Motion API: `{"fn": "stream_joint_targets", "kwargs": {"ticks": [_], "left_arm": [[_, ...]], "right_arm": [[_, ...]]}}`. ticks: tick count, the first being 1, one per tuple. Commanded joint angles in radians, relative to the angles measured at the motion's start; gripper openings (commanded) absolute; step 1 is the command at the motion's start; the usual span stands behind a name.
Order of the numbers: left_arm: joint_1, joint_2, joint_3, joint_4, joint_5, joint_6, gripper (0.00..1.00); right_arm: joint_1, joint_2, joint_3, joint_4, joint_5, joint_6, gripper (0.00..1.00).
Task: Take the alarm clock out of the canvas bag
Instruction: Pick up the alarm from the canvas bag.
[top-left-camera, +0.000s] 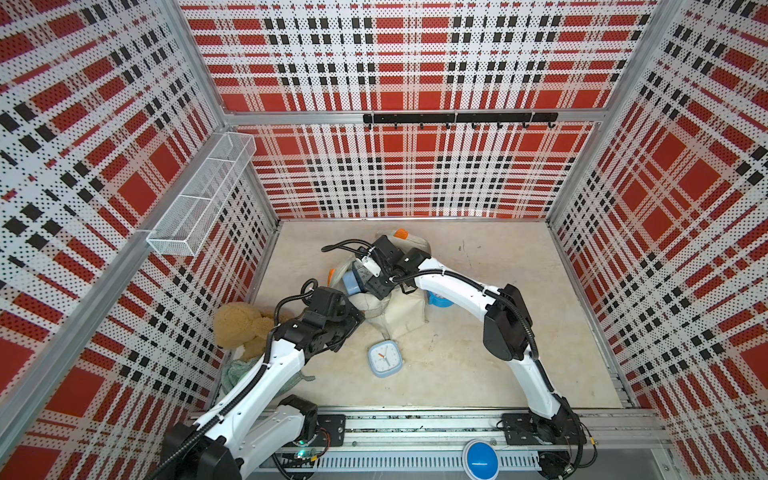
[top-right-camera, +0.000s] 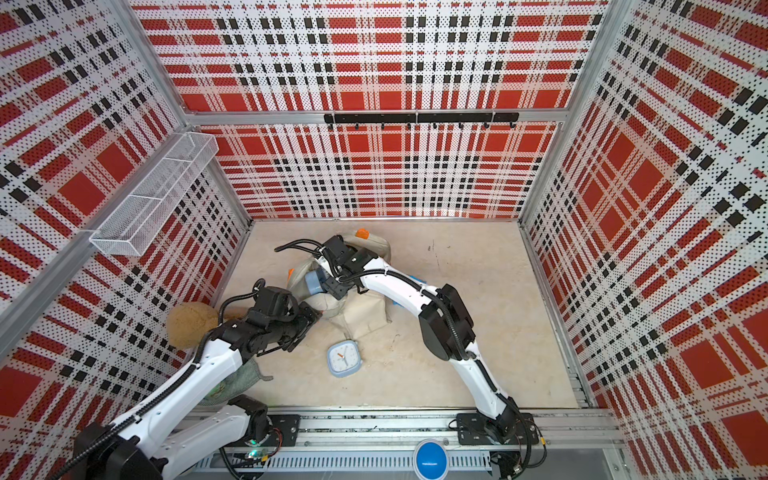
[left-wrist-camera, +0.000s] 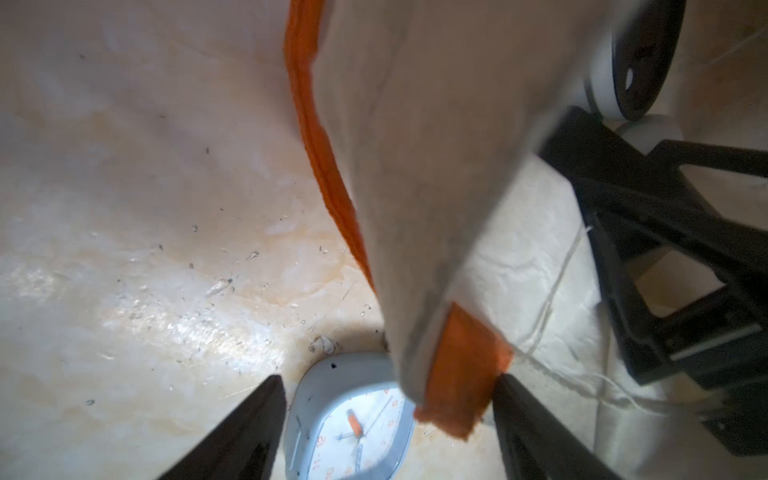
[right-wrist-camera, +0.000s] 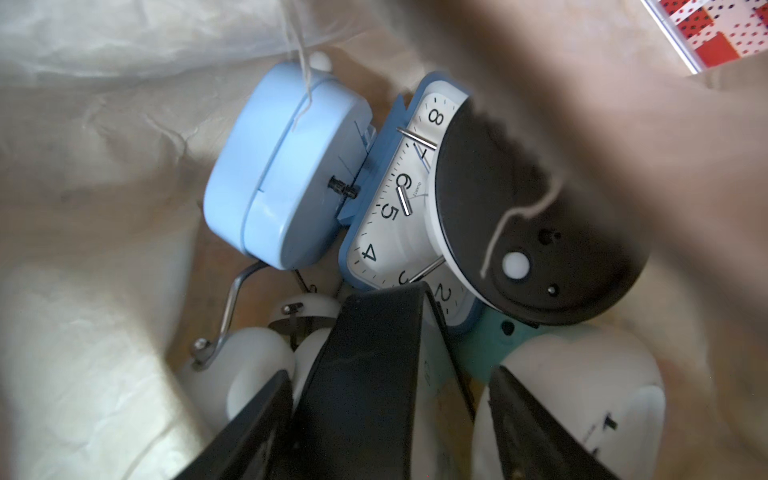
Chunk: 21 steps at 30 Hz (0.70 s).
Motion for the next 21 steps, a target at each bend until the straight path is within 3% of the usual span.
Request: {"fn": "stream_joint_targets", "kwargs": {"ticks": [1,11,21], "left_arm": [[0.011,-0.017,0.002,-0.034,0.003,0.006,0.82],[0.011,-0.024,0.038,-0.058,0.000,0.010,0.81],[0.009,-0.032,0.073,-0.085,-0.012,0.013,0.82]], "right_arm": [[0.012,-0.028,-0.089,-0.086,0.031,-0.041,0.79],[0.015,-0.065,-0.134,-0.061,0.030,-0.031,0.75],[0.011,0.015,-0.024,-0.096,0.053,-0.044,0.47]]}}
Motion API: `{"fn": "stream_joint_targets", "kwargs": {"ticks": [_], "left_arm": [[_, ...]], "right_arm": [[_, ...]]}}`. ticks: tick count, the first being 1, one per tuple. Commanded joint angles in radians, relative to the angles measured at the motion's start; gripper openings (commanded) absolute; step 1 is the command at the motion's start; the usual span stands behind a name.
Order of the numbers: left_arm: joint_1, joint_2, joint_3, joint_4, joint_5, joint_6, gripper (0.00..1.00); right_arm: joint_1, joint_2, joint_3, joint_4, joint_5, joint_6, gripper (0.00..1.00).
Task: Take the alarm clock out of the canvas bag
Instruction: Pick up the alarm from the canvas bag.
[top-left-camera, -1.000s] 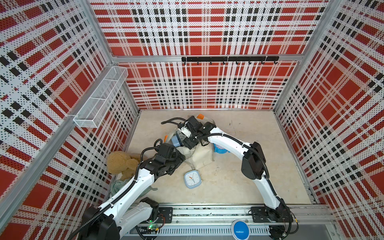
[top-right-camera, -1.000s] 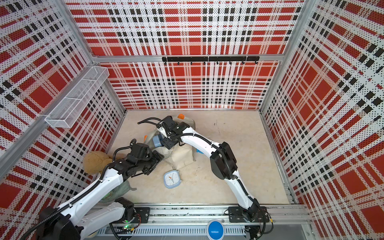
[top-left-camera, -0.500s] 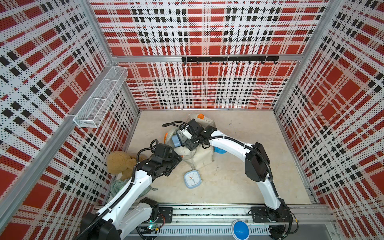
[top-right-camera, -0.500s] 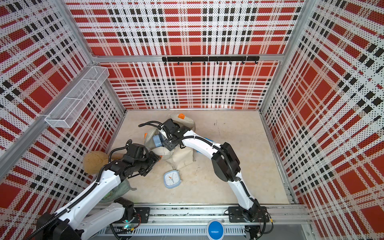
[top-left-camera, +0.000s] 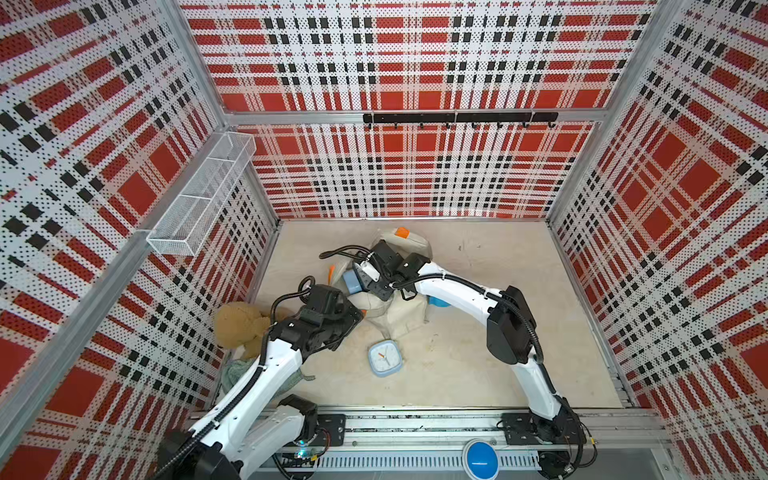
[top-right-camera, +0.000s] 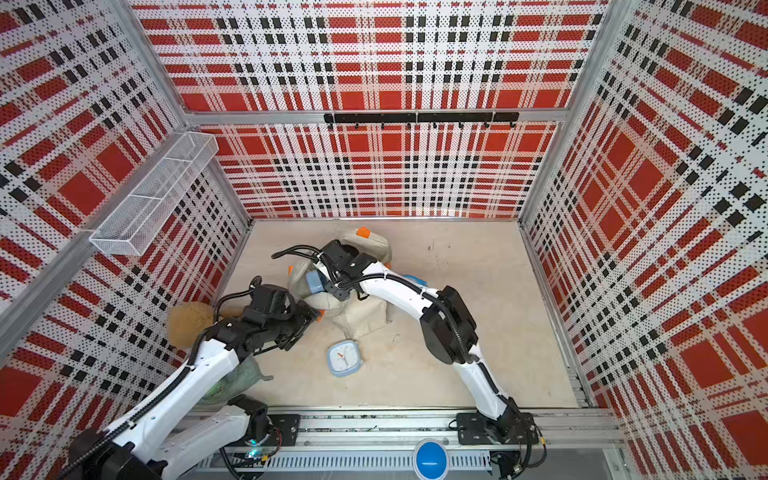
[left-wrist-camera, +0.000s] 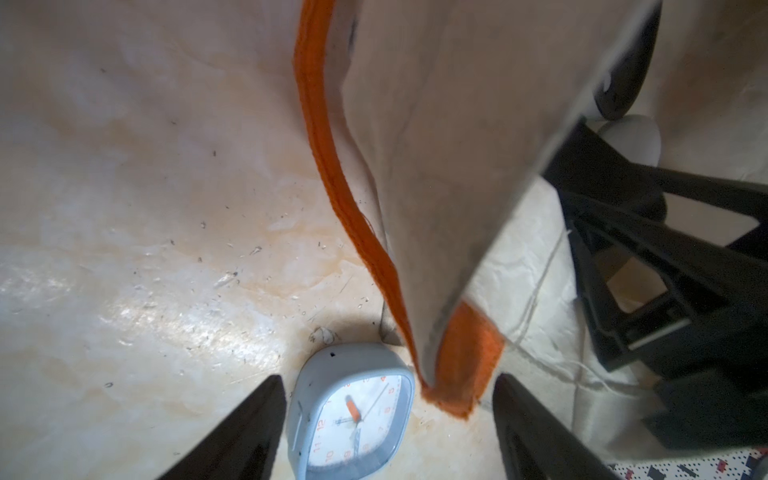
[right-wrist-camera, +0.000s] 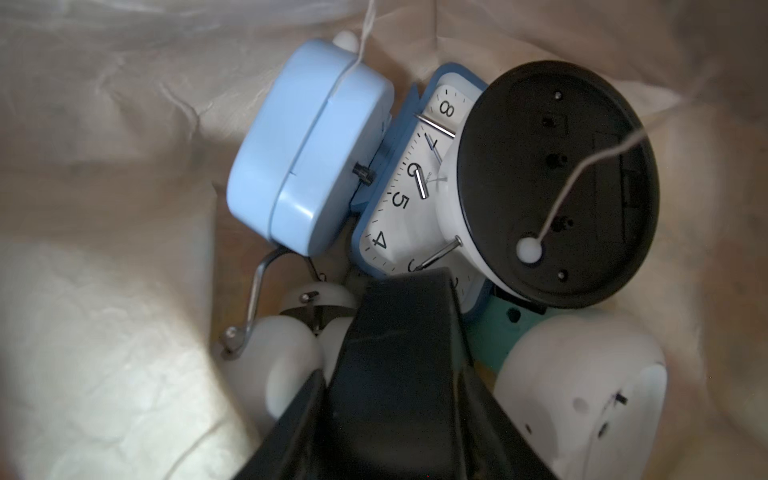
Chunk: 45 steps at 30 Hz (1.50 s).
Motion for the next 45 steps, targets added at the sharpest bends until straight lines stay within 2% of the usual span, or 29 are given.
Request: {"fn": "stream_joint_targets", "kwargs": {"ticks": [1,6,10,21,30,45], "left_arm": [[0.004,-0.012,0.030,-0.030,-0.015,0.000,0.81],[0.001,0.002,0.038,-0.028,-0.016,0.003,0.81],[0.000,0.008,0.046,-0.028,-0.018,0.008,0.82],[-0.003,0.015,0.061,-0.028,-0.021,0.016,0.82],[-0.016,0.015,0.067,-0.028,-0.030,0.017,0.82],[-0.051,0.030,0.107,-0.030,-0.059,0.030,0.82]], "right_arm": [[-0.004,0.036,0.017,-0.112,0.017,-0.020,0.44],[-0.004,0.003,0.033,-0.103,0.025,-0.032,0.34],[-0.006,-0.025,0.060,-0.098,0.052,-0.044,0.30],[-0.014,-0.104,0.156,-0.072,0.090,-0.058,0.30],[-0.037,-0.152,0.189,-0.053,0.075,-0.026,0.31],[-0.123,-0.264,0.187,0.026,-0.047,0.133,0.32]]}}
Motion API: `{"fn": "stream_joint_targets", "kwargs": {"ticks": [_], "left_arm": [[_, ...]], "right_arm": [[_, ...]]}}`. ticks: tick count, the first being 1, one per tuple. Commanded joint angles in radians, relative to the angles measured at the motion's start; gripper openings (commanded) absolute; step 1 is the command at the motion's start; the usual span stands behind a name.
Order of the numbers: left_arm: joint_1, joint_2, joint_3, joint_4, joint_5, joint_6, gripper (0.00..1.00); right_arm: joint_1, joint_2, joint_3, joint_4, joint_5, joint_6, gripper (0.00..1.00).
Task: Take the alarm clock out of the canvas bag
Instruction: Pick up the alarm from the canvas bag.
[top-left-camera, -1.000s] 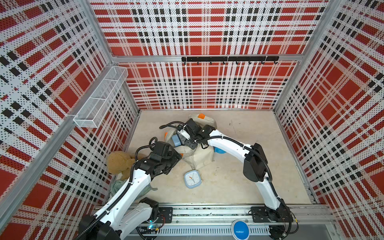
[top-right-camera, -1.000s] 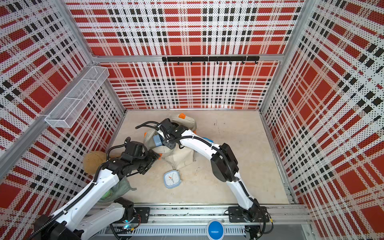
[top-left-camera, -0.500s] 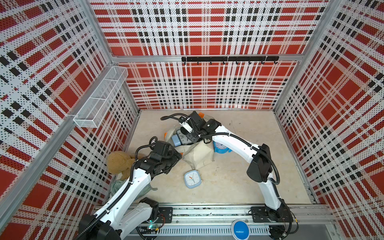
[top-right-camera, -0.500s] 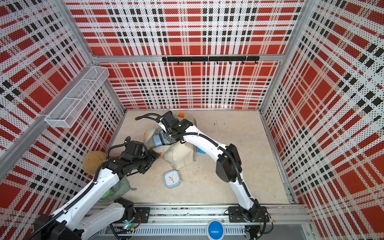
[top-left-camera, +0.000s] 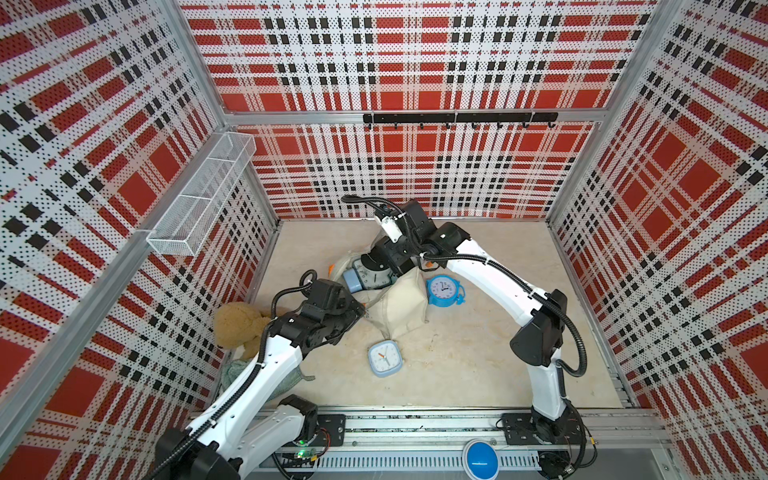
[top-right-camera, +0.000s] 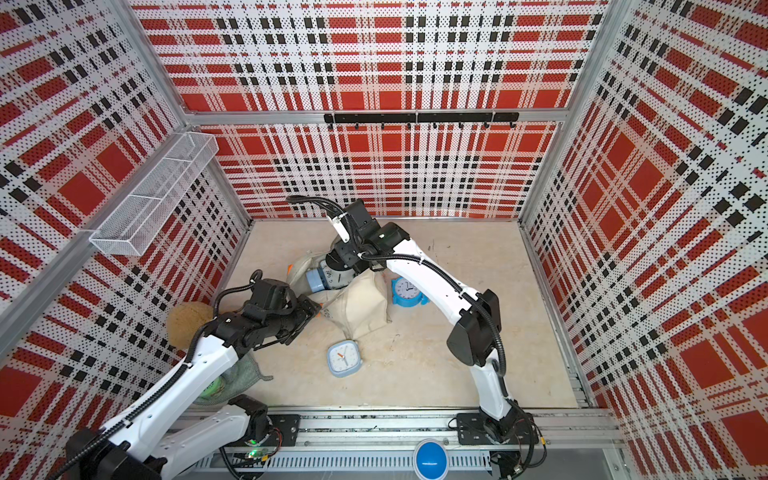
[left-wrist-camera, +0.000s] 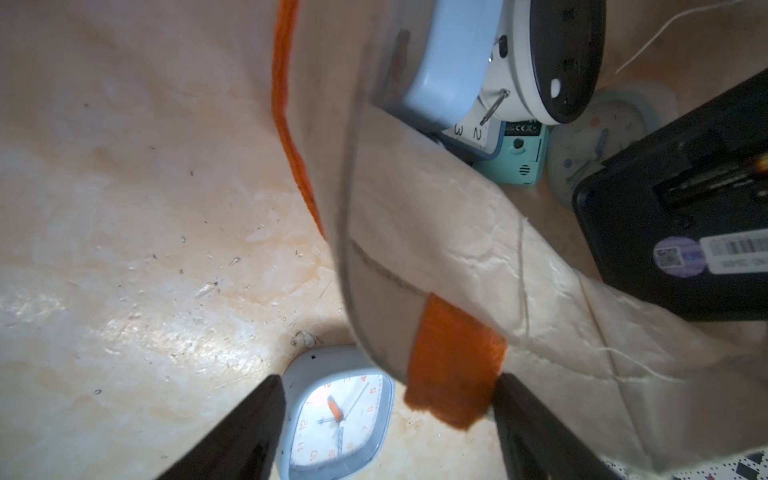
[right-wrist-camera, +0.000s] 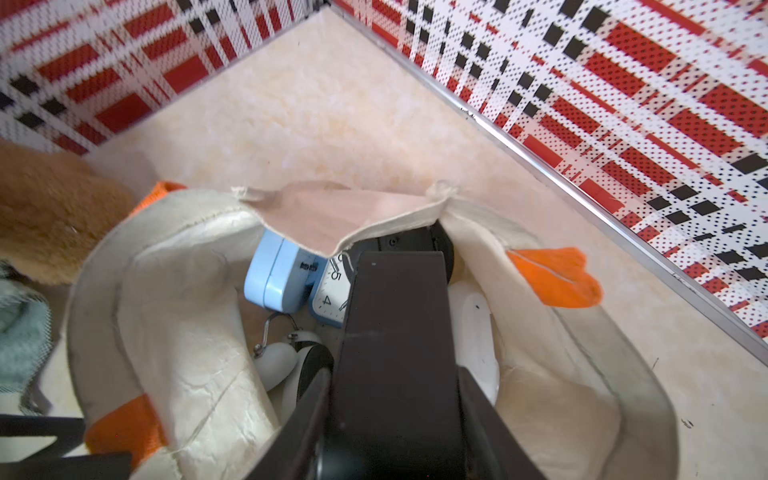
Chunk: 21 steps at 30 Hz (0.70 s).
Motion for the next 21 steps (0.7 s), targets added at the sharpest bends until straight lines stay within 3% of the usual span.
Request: {"fn": "stream_joint_targets", "kwargs": {"ticks": [1,21], "left_arm": [[-0.014,0.007,0.034,-0.010,-0.026,0.015,0.82],[-0.067,0.060,0.180,-0.084,-0.117,0.096,0.82]], "right_arm": [[-0.014,-0.083,0.044,0.088,-0.002,0.021,0.32],[-0.132,-0.194,0.093,0.142,-0.043,0.121,0.33]]}}
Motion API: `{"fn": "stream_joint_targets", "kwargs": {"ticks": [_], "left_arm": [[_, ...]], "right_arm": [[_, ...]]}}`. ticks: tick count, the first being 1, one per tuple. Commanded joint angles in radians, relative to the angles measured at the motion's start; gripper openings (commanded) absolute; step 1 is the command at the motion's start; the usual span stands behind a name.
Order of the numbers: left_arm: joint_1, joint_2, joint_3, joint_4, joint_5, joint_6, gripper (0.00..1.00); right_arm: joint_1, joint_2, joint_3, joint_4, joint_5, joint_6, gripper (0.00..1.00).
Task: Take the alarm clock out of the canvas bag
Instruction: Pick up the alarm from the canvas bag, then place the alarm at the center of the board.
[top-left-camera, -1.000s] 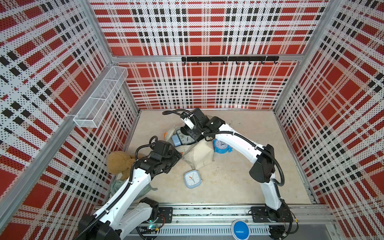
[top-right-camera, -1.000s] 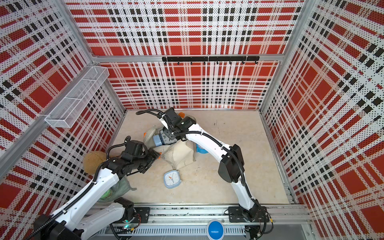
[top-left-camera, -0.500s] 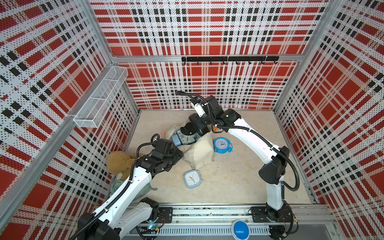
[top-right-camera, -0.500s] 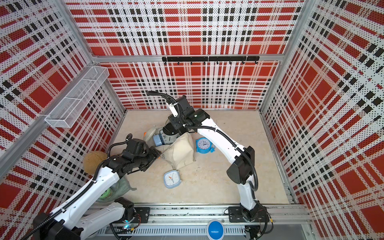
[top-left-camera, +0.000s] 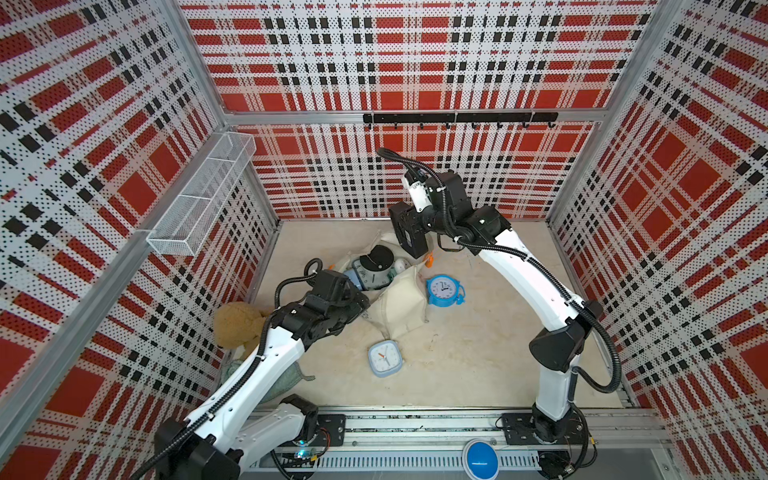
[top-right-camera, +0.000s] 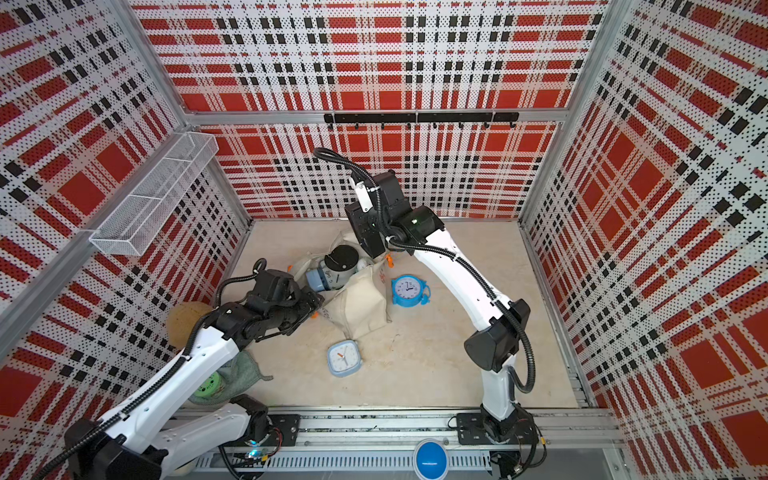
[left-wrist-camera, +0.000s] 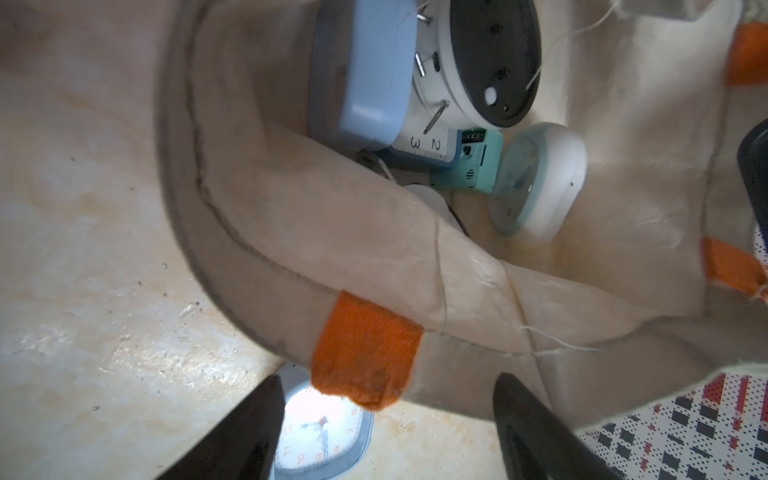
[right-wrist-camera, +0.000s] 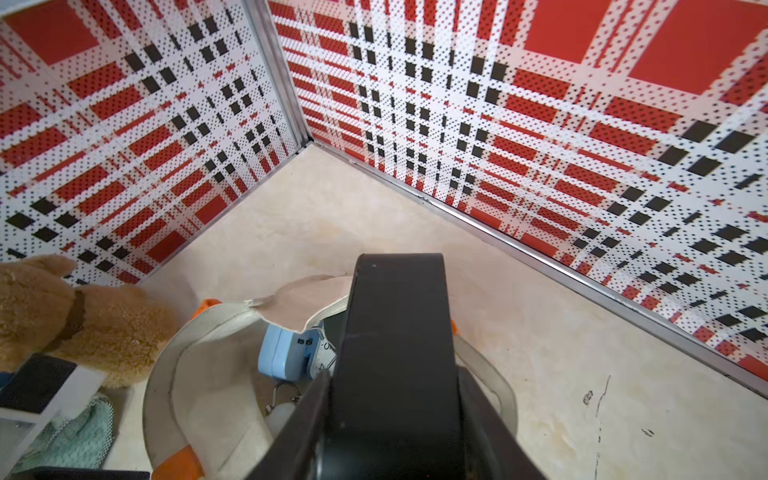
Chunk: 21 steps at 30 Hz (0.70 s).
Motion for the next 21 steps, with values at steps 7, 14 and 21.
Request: {"fn": "stream_joint_targets", "kwargs": {"ticks": [7,14,21], "left_arm": [[-0.068,0.076,0.191,-0.095,-0.132,0.126,0.82],[-0.147,0.182,0.348,-0.128,-0.205,0.206,0.82],[-0.207,0.265,0.455,-0.151,-0.242,0.257,0.82]], "right_arm": [[-0.146,-0.166,-0.031,0.094,-0.023,0.051,0.34],[-0.275,-0.268,-0.229,0.096,0.007,0.009,0.34],[-0.361,-0.283,-0.495,0.179,0.109,-0.049,0.34]]}}
